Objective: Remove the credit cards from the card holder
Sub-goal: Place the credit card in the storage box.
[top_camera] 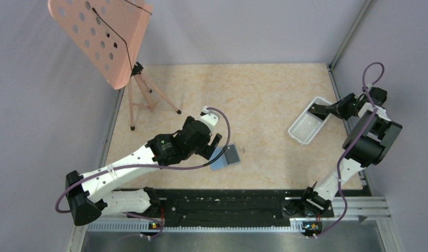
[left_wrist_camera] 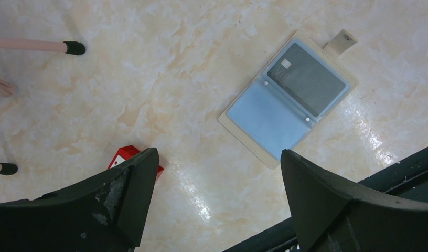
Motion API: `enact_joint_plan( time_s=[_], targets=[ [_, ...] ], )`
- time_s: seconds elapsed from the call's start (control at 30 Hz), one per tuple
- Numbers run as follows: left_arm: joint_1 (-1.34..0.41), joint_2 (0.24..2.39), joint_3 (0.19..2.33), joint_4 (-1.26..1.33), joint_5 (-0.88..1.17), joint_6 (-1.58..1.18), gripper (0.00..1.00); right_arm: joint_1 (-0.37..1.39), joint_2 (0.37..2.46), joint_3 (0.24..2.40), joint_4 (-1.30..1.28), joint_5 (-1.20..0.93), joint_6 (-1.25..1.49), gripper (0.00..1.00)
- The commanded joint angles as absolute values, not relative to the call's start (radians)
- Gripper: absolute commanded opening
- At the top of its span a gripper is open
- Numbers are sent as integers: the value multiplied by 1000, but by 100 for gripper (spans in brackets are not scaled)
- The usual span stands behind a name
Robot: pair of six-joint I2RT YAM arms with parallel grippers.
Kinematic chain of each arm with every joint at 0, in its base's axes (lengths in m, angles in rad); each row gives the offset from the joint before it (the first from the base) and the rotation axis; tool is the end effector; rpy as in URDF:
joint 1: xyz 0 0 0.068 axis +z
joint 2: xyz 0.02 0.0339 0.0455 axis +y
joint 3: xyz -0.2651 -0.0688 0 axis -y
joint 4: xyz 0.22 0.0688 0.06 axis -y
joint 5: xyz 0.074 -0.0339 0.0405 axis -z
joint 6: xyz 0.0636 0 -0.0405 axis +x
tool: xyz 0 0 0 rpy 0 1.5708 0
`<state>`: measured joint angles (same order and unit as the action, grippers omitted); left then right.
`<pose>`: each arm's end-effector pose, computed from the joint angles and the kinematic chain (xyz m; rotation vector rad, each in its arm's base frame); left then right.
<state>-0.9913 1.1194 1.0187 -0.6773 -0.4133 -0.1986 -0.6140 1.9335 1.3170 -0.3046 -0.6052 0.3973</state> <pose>0.1437 -0.1730 0.2968 0.6908 2.1651 -0.1380 0.3516 -0.2036 0.1825 0.9269 2.1869 0.6471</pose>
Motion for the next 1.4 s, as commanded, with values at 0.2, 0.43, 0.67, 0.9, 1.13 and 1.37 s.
enact_joint_plan(
  time_s=[0.2, 0.43, 0.67, 0.9, 1.13, 1.37],
  targets=[
    [-997, 1127, 1015, -660, -436, -186, 92, -626, 1922, 1384, -344, -519, 435, 28],
    [-998, 1120, 1016, -661, -440, -189, 92, -626, 1901, 1418, -368, -474, 467, 29],
    [-998, 1125, 1017, -663, -450, -196, 92, -605, 1855, 1445, -416, -442, 482, 29],
    [-984, 1160, 1048, -689, -427, -310, 92, -453, 1708, 1425, -510, -358, 475, 30],
    [-852, 1146, 1030, -715, -186, -489, 88, -156, 1433, 1205, -496, -276, 484, 30],
    [-766, 1136, 948, -652, 10, -582, 84, 154, 1158, 869, -309, -324, 639, 29]
  ],
)
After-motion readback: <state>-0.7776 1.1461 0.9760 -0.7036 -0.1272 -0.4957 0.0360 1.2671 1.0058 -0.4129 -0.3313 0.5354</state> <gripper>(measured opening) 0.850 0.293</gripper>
